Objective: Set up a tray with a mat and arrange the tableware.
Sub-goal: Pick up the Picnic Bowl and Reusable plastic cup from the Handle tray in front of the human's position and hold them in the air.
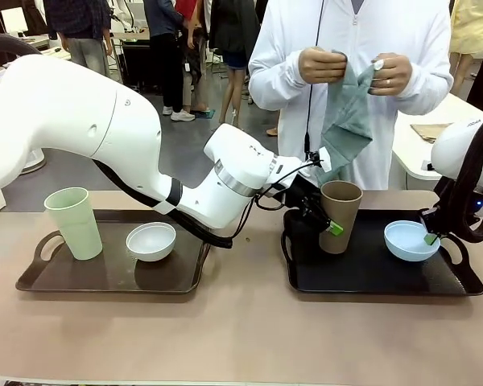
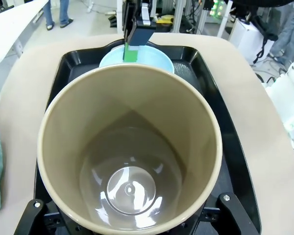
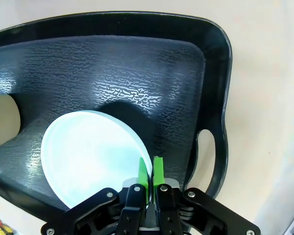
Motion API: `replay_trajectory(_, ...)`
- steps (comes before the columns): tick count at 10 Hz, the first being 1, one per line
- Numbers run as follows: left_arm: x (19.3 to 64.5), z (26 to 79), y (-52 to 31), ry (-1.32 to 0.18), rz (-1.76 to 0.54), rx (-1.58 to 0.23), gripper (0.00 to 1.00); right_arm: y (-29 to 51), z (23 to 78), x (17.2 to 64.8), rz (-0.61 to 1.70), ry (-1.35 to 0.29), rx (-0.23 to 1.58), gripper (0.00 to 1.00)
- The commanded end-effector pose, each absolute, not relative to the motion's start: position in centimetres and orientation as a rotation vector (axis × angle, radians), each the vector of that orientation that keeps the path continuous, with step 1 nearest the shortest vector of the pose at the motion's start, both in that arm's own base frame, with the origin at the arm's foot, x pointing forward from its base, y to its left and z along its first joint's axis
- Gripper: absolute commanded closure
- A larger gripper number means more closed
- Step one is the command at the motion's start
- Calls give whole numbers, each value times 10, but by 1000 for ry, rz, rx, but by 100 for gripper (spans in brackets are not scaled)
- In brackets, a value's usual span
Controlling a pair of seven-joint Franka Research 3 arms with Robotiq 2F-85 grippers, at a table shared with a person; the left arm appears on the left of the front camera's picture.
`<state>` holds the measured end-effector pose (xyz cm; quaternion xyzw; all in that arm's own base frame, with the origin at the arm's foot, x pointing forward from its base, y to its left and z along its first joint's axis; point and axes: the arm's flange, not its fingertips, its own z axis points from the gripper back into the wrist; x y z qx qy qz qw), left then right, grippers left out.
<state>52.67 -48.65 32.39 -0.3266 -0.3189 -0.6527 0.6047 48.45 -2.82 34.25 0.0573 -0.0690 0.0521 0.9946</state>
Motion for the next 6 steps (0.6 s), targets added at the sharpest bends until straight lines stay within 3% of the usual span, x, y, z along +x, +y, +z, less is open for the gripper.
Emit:
replay_trajectory(1, 512, 335, -469, -764, -1472, -788, 100, -26, 348, 483, 108, -145, 131, 98)
replay_trajectory(6, 432, 461, -450, -866, -1496, -742, 100, 10, 491, 431, 170, -229, 125, 98)
